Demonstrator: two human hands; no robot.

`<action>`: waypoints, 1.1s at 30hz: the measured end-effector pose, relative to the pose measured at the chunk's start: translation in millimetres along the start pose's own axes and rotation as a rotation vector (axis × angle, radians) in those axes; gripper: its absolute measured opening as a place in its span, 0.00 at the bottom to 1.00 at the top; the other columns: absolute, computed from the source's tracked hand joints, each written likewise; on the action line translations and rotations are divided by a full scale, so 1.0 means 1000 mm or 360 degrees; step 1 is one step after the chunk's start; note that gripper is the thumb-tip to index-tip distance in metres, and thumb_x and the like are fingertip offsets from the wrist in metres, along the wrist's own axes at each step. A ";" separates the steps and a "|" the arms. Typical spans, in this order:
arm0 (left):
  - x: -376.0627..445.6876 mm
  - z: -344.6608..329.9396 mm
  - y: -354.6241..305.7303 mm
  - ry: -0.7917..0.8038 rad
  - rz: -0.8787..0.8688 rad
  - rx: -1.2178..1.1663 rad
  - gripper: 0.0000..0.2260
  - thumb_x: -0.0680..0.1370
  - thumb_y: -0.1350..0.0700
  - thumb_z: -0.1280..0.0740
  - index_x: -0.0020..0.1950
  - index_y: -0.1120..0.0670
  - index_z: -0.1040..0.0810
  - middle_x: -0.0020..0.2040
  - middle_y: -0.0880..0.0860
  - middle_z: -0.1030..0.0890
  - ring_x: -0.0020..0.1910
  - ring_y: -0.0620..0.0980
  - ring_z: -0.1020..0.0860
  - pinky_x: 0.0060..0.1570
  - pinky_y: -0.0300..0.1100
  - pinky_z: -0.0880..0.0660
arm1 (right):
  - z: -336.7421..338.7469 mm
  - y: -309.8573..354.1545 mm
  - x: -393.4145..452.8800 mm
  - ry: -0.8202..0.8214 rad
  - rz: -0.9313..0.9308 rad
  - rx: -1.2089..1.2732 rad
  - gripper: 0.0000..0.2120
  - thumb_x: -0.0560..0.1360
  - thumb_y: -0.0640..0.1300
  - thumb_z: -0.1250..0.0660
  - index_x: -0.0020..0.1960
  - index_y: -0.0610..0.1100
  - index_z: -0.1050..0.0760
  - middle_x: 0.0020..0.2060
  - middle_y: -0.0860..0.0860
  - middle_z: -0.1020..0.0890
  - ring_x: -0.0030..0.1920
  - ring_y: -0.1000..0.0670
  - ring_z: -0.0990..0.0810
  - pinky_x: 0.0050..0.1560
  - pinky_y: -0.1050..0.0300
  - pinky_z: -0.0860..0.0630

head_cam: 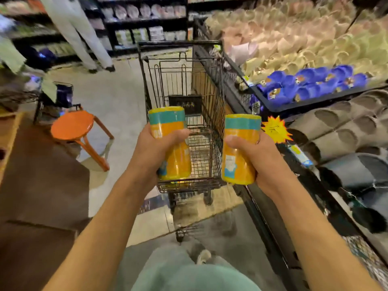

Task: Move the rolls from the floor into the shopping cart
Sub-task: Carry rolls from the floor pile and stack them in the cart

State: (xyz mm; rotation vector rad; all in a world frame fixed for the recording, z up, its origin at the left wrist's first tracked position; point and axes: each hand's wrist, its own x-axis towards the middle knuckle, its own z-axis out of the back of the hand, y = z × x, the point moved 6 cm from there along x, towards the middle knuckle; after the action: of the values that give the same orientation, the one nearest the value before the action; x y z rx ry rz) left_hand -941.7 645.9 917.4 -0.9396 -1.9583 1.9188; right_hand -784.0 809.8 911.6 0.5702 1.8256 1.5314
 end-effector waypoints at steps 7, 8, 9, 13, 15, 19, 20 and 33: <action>0.094 -0.011 0.028 -0.0142 0.0133 -0.0036 0.25 0.66 0.53 0.20 0.60 0.50 0.24 0.51 0.54 0.14 0.48 0.54 0.14 0.41 0.49 0.17 | -0.003 -0.027 0.108 -0.0003 -0.0161 -0.0089 0.31 0.66 0.47 0.19 0.65 0.44 0.28 0.52 0.46 0.16 0.43 0.53 0.14 0.40 0.55 0.18; 0.110 -0.013 0.035 -0.0136 0.0156 -0.0022 0.26 0.65 0.52 0.19 0.60 0.50 0.24 0.52 0.54 0.14 0.49 0.54 0.14 0.43 0.51 0.17 | -0.004 -0.033 0.123 -0.0008 -0.0170 -0.0106 0.30 0.67 0.45 0.19 0.65 0.44 0.28 0.51 0.47 0.16 0.42 0.54 0.14 0.40 0.57 0.18; 0.125 -0.015 0.041 -0.0129 0.0179 0.0004 0.28 0.65 0.51 0.18 0.61 0.50 0.24 0.53 0.54 0.14 0.50 0.54 0.14 0.45 0.53 0.16 | -0.006 -0.038 0.135 -0.0016 -0.0192 -0.0116 0.29 0.69 0.44 0.19 0.65 0.44 0.28 0.51 0.47 0.16 0.43 0.54 0.13 0.39 0.57 0.18; 0.181 -0.019 0.066 -0.0090 0.0280 0.0056 0.30 0.63 0.50 0.18 0.61 0.48 0.25 0.52 0.52 0.15 0.49 0.52 0.14 0.45 0.53 0.16 | -0.009 -0.064 0.184 -0.0052 -0.0286 -0.0198 0.28 0.69 0.46 0.20 0.64 0.46 0.29 0.54 0.47 0.16 0.51 0.48 0.13 0.50 0.46 0.15; 0.206 -0.022 0.079 -0.0060 0.0337 0.0085 0.25 0.67 0.52 0.19 0.60 0.47 0.25 0.50 0.50 0.15 0.48 0.50 0.14 0.43 0.49 0.16 | -0.010 -0.080 0.203 -0.0099 -0.0335 -0.0235 0.28 0.70 0.47 0.20 0.64 0.48 0.30 0.55 0.48 0.16 0.52 0.49 0.14 0.52 0.45 0.15; 0.253 -0.023 0.120 -0.0098 0.0474 0.0157 0.23 0.68 0.53 0.19 0.56 0.43 0.26 0.50 0.49 0.16 0.47 0.49 0.15 0.46 0.51 0.17 | -0.013 -0.118 0.243 -0.0108 -0.0464 -0.0238 0.28 0.72 0.47 0.22 0.65 0.50 0.32 0.53 0.51 0.18 0.50 0.53 0.15 0.47 0.57 0.16; 0.263 -0.022 0.132 -0.0106 0.0517 0.0160 0.23 0.68 0.53 0.19 0.56 0.43 0.27 0.50 0.49 0.16 0.47 0.49 0.15 0.46 0.51 0.17 | -0.012 -0.130 0.252 -0.0111 -0.0501 -0.0237 0.27 0.72 0.46 0.22 0.65 0.49 0.32 0.53 0.51 0.18 0.49 0.53 0.15 0.46 0.57 0.16; 0.336 -0.011 0.293 -0.0240 0.0782 0.0316 0.30 0.69 0.57 0.20 0.66 0.50 0.30 0.48 0.47 0.16 0.42 0.41 0.16 0.42 0.42 0.17 | 0.013 -0.304 0.323 -0.0132 -0.0858 -0.0331 0.23 0.71 0.43 0.21 0.60 0.49 0.29 0.48 0.52 0.16 0.46 0.54 0.14 0.44 0.55 0.17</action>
State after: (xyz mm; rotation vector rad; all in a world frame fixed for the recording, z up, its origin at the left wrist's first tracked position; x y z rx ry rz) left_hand -1112.1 832.9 550.4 -1.3458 -1.6742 2.4570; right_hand -964.4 981.5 544.5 0.0304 1.5635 1.2782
